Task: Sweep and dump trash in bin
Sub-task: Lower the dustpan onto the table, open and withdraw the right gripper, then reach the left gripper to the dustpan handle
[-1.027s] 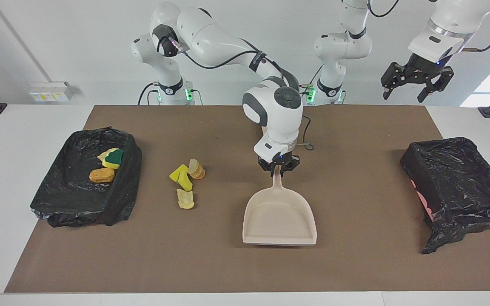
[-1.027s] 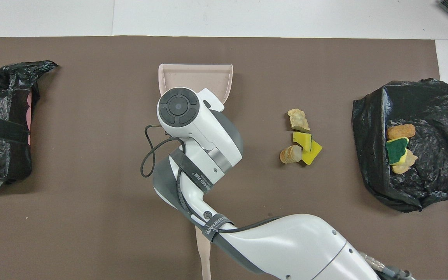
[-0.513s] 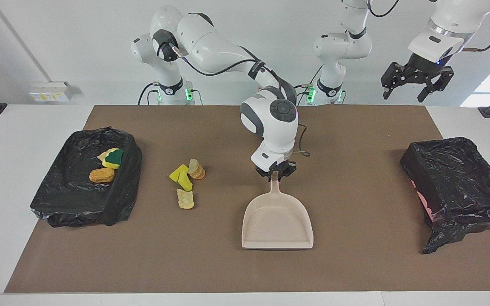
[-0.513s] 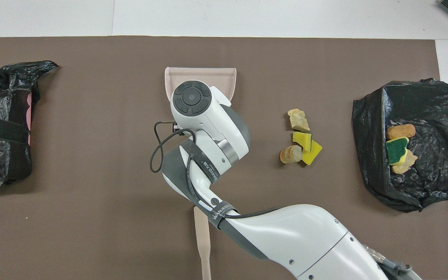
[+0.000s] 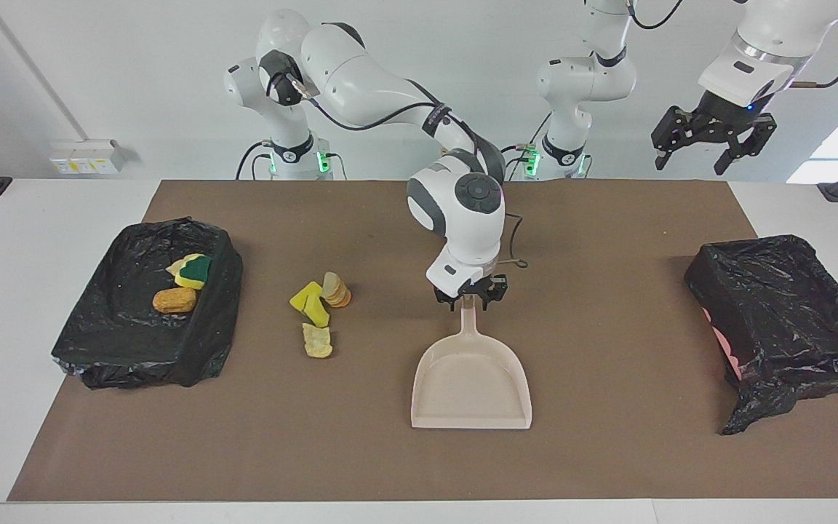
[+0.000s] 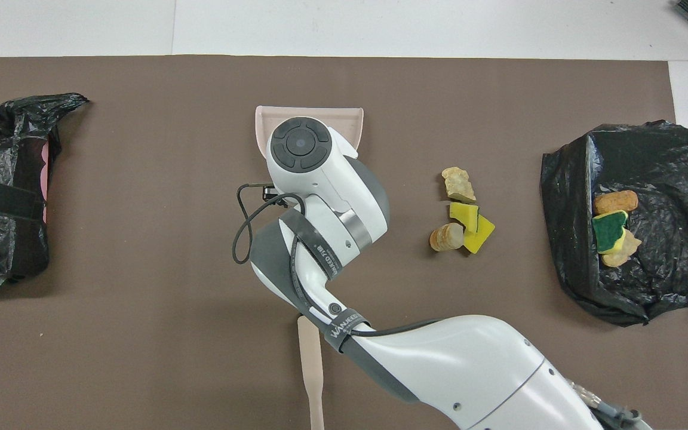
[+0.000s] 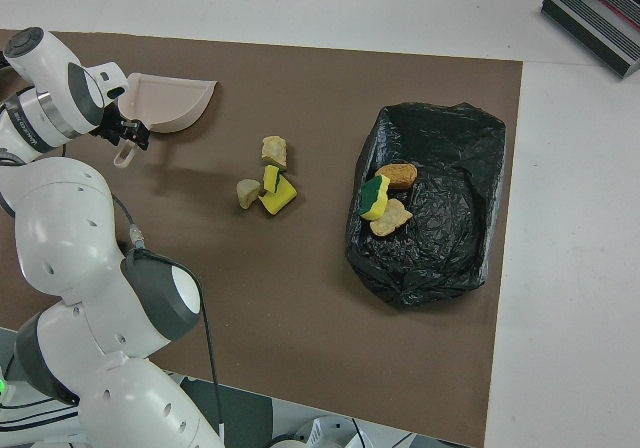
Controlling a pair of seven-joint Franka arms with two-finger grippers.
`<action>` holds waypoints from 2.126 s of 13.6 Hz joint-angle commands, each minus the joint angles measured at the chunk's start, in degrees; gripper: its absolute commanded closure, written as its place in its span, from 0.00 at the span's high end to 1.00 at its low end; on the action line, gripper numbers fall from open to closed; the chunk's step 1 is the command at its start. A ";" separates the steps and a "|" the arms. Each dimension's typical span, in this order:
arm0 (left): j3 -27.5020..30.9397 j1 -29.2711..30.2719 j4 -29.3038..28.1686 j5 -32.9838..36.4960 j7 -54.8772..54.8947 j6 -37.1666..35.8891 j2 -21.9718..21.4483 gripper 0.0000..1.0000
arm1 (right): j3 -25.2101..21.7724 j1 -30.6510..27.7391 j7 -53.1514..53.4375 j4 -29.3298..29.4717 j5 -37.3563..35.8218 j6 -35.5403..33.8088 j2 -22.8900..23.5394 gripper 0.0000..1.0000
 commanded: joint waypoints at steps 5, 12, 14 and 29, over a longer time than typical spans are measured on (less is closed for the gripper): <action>-0.54 0.96 -1.72 0.01 0.44 -0.54 -1.43 1.00 | 0.33 -0.50 -2.91 -6.57 2.34 -10.56 -14.51 1.00; -0.54 0.44 -2.60 -0.34 0.09 2.96 -1.43 1.00 | 0.50 6.34 -0.97 -35.77 10.51 -10.53 -34.35 1.00; -0.62 0.09 -3.21 -0.42 0.00 7.44 -0.55 1.00 | 0.50 8.90 -0.89 -51.50 14.01 -1.49 -42.88 1.00; -1.33 -21.87 -14.64 0.10 -18.27 37.68 16.48 1.00 | 0.50 23.05 2.19 -70.21 20.36 19.46 -43.45 1.00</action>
